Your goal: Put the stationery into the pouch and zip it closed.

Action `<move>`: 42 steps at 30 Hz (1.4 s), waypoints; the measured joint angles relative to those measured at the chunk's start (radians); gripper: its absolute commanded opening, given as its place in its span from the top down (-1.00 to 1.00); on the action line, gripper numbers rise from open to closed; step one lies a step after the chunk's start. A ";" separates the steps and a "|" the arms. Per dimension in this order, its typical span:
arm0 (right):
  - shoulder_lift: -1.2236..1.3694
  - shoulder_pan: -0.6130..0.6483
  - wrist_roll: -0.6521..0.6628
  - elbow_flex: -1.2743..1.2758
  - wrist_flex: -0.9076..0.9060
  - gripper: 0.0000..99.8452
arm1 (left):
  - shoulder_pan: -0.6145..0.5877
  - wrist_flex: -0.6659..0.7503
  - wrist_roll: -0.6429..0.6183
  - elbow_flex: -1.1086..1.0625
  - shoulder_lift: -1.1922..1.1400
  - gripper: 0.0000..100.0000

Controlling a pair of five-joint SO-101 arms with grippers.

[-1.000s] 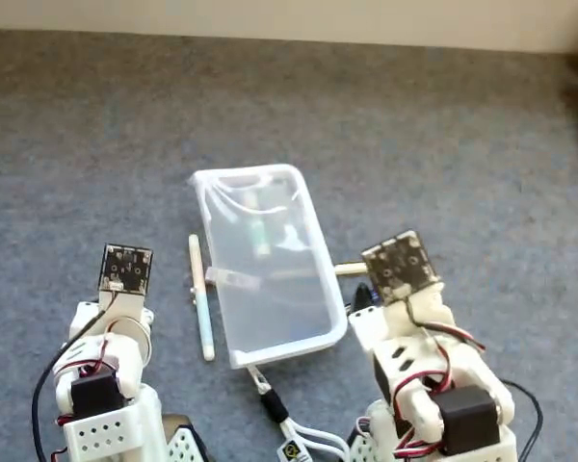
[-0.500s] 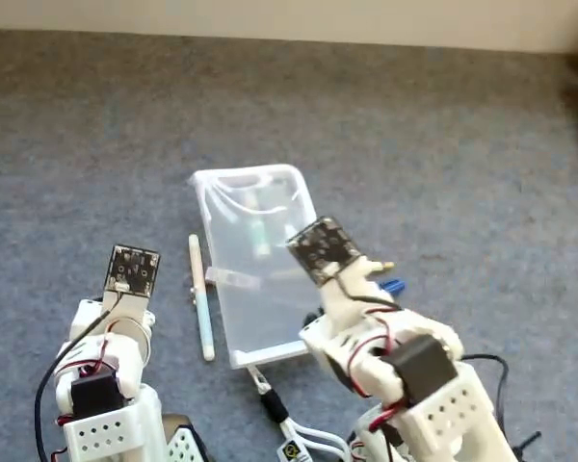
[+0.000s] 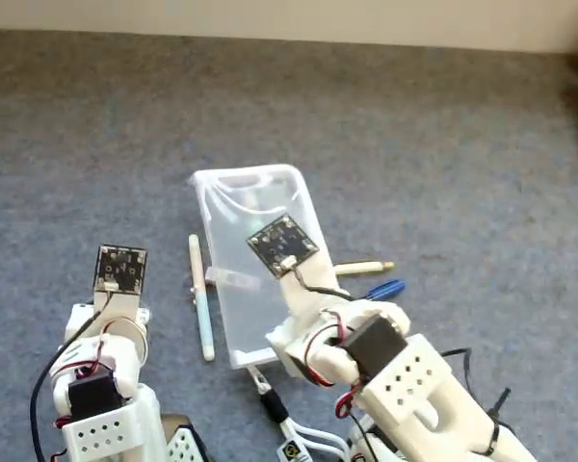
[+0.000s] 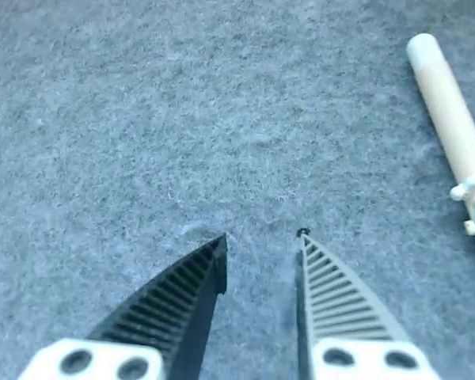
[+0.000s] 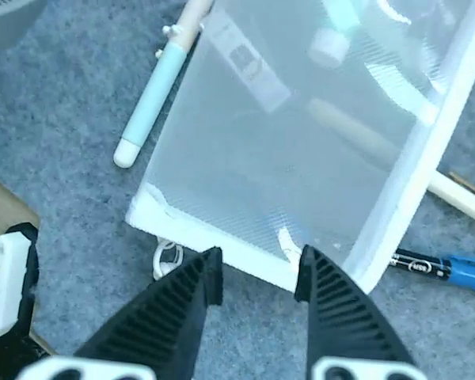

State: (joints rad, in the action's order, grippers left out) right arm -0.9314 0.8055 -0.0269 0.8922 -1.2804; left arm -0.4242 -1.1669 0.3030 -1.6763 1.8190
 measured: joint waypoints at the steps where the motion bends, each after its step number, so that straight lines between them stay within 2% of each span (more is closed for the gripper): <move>1: 0.012 0.017 0.000 0.000 0.012 0.67 | -0.005 0.000 0.000 0.000 0.000 0.70; 9: 0.150 0.176 -0.041 0.000 0.040 0.67 | -0.014 0.000 0.000 0.000 0.000 0.70; 16: 0.279 0.265 -0.080 0.035 0.066 0.67 | -0.014 0.000 0.000 0.000 0.000 0.70; 24: 0.348 0.278 -0.080 0.178 0.207 0.67 | -0.014 0.000 0.000 0.000 0.000 0.70; 42: 0.348 0.376 -0.089 0.180 0.221 0.67 | -0.014 0.000 0.000 0.000 0.000 0.70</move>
State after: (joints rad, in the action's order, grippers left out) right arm -0.5831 1.1815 -0.1158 1.0717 -1.0595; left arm -0.4381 -1.1669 0.3030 -1.6763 1.8190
